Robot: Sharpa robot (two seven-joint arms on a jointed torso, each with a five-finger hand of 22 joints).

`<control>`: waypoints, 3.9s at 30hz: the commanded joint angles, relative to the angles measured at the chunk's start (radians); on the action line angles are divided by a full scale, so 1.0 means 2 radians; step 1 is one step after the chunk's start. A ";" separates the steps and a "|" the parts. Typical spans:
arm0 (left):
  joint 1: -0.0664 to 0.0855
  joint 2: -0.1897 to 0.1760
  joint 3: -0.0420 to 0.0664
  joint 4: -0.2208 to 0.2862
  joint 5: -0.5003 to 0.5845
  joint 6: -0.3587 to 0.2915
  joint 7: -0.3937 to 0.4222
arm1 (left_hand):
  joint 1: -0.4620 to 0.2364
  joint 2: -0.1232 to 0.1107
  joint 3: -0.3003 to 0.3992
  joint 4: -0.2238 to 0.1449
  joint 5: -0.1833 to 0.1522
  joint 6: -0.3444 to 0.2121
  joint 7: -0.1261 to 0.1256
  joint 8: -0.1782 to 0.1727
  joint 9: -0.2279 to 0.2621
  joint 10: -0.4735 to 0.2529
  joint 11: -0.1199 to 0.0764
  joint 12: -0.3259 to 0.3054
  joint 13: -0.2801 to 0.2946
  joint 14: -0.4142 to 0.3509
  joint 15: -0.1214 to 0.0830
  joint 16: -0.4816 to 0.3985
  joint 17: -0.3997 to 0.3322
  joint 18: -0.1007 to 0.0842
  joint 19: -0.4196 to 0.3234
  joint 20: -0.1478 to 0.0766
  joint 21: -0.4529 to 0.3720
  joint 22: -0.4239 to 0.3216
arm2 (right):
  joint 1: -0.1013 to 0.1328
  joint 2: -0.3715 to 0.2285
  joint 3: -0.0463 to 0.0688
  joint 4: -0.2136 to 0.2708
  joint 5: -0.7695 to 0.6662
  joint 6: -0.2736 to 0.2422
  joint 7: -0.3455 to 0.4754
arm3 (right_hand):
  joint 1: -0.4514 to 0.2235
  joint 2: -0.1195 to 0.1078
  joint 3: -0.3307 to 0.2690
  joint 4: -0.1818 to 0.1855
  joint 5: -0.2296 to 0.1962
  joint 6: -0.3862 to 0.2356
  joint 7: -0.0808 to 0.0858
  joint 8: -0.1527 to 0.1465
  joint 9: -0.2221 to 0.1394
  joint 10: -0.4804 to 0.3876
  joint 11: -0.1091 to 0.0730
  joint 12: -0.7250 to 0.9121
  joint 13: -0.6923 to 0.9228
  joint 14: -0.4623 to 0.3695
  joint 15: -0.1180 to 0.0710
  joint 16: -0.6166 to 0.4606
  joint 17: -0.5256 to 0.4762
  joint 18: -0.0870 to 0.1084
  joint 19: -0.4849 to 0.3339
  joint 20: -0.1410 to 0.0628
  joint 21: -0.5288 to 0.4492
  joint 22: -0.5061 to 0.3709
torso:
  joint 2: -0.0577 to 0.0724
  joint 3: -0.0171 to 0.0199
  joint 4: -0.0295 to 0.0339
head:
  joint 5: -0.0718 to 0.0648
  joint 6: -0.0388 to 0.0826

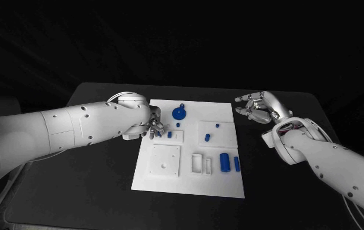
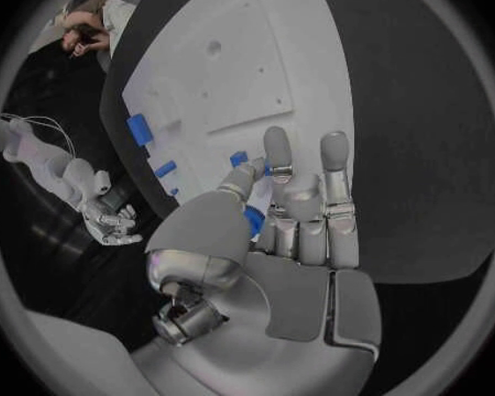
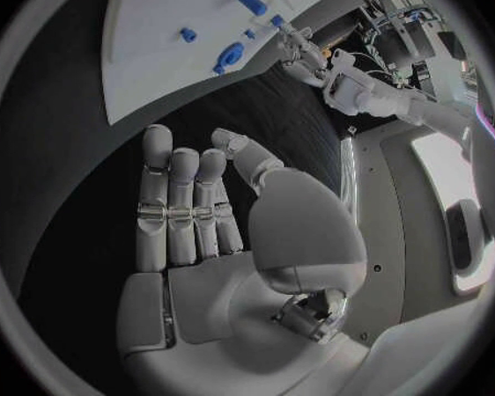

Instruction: Assemble the parts on the task board

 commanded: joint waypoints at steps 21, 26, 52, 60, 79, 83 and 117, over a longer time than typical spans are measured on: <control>0.000 -0.002 0.000 0.004 -0.003 0.016 0.004 | 0.006 0.001 0.039 -0.039 0.001 0.043 -0.039 -0.001 0.001 0.011 -0.001 -0.003 0.001 0.004 0.000 -0.002 0.001 0.000 0.004 -0.001 0.000 0.009 | 0.000 0.001 0.000 -0.001 0.002 0.011 0.004 | -0.001 -0.002 0.002 0.000 0.002 0.001 0.002 0.000 -0.001 0.002 0.000 0.004 0.000 0.000 -0.002 0.002 -0.001 0.008 0.004 -0.001 -0.006 0.005 | 0.000 -0.0003 0.0001 | 0.000 -0.001; 0.000 -0.003 0.000 0.005 -0.001 0.018 0.004 | 0.006 0.001 0.039 -0.039 0.001 0.043 -0.039 -0.001 0.001 0.011 -0.001 -0.003 0.001 0.004 0.000 -0.002 0.001 0.000 0.004 -0.001 0.000 0.009 | 0.000 0.001 0.000 -0.001 0.002 0.011 0.004 | -0.001 -0.002 0.002 0.000 0.002 0.001 0.002 0.000 -0.001 0.002 0.000 0.004 0.000 0.000 -0.002 0.002 -0.001 0.008 0.004 -0.001 -0.006 0.005 | 0.000 -0.0003 0.0002 | 0.000 -0.002; -0.012 0.006 0.000 -0.007 -0.001 0.012 0.003 | 0.005 0.003 0.038 -0.038 -0.003 0.042 -0.039 -0.002 0.003 0.011 0.000 -0.004 0.001 0.004 0.000 -0.005 0.001 0.000 0.005 0.000 -0.002 0.009 | 0.000 0.001 0.000 -0.002 0.003 0.012 0.004 | -0.001 -0.002 0.002 0.000 0.002 0.001 0.002 0.000 -0.001 0.002 0.000 0.004 0.000 0.000 -0.002 0.002 -0.001 0.008 0.004 -0.001 -0.006 0.005 | 0.000 -0.0002 0.0000 | -0.002 -0.002; -0.012 0.009 0.000 -0.007 0.000 0.010 0.004 | 0.004 0.003 0.035 -0.037 -0.007 0.040 -0.039 -0.001 0.004 0.011 0.000 -0.004 0.001 0.005 0.000 -0.005 0.002 0.000 0.005 0.000 -0.002 0.009 | 0.000 0.002 0.000 -0.001 0.003 0.013 0.005 | -0.001 -0.002 0.002 0.000 0.002 0.001 0.002 0.000 -0.001 0.002 0.000 0.004 0.000 0.000 -0.002 0.002 -0.001 0.008 0.004 -0.001 -0.006 0.005 | 0.000 -0.0002 0.0002 | -0.003 -0.003; -0.017 0.013 0.000 -0.010 0.006 0.016 0.001 | 0.011 -0.010 0.009 -0.020 -0.018 0.045 -0.034 -0.026 -0.075 0.011 0.002 -0.008 -0.001 0.003 0.002 -0.011 -0.007 0.001 0.007 0.002 -0.009 0.008 | 0.000 0.002 0.000 -0.003 0.005 0.013 0.006 | -0.003 -0.002 0.001 0.000 0.003 0.000 0.002 0.000 -0.001 0.001 0.000 0.004 0.000 -0.001 -0.001 0.002 -0.001 0.008 0.006 0.000 -0.012 0.011 | 0.000 -0.0002 0.0002 | -0.005 -0.004; -0.017 0.013 0.000 -0.011 0.007 0.014 0.001 | 0.011 -0.021 -0.004 -0.006 -0.022 0.040 -0.034 -0.024 -0.091 0.009 0.002 -0.009 -0.001 0.002 0.002 -0.014 -0.011 0.000 0.008 0.002 -0.011 0.008 | 0.000 0.002 0.000 -0.003 0.005 0.013 0.006 | -0.003 -0.002 0.001 0.000 0.003 0.000 0.002 0.000 -0.001 0.001 0.000 0.004 0.000 -0.001 -0.001 0.002 -0.001 0.008 0.006 0.000 -0.012 0.011 | 0.000 -0.0003 0.0000 | -0.004 -0.003; -0.017 0.009 0.000 -0.018 -0.004 -0.001 -0.016 | 0.024 -0.083 -0.109 0.131 -0.180 0.038 -0.031 -0.010 -0.171 0.005 0.003 0.001 0.003 0.003 0.002 -0.012 -0.016 -0.003 0.018 0.000 -0.020 0.009 | 0.000 0.001 0.000 -0.004 0.010 0.011 0.007 | -0.006 -0.003 -0.003 0.000 0.008 -0.010 0.004 0.000 -0.001 0.000 0.002 0.001 -0.003 -0.002 0.000 0.000 -0.003 0.008 0.008 0.001 -0.021 0.011 | 0.000 -0.0006 -0.0005 | -0.004 -0.003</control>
